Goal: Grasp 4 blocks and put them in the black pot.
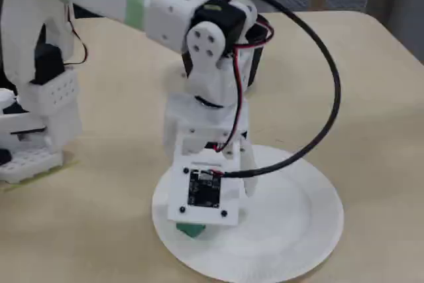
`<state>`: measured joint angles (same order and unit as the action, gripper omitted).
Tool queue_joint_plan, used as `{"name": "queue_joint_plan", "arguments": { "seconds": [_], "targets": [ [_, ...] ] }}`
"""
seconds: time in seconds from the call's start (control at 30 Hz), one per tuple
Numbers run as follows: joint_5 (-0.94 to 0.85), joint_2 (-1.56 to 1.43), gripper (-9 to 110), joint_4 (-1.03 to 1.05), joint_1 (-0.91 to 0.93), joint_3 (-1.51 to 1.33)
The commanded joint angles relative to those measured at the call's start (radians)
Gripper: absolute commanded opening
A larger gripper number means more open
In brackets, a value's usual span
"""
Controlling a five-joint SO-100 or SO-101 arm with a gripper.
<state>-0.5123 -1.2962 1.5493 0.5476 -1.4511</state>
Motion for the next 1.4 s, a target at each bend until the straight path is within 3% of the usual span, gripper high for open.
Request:
{"name": "queue_joint_plan", "arguments": {
  "seconds": [0.0,0.5,0.8,1.1,1.37],
  "targets": [
    [0.003,-0.005,32,-0.014,-0.015,0.041],
    [0.026,0.06,29,-0.095,-0.029,0.044],
    [0.117,0.087,-2,-0.166,-0.037,0.095],
    [0.13,0.005,-2,-0.149,-0.072,0.106],
    [0.258,-0.345,-2,-0.239,-0.156,0.097]
  ]
}}
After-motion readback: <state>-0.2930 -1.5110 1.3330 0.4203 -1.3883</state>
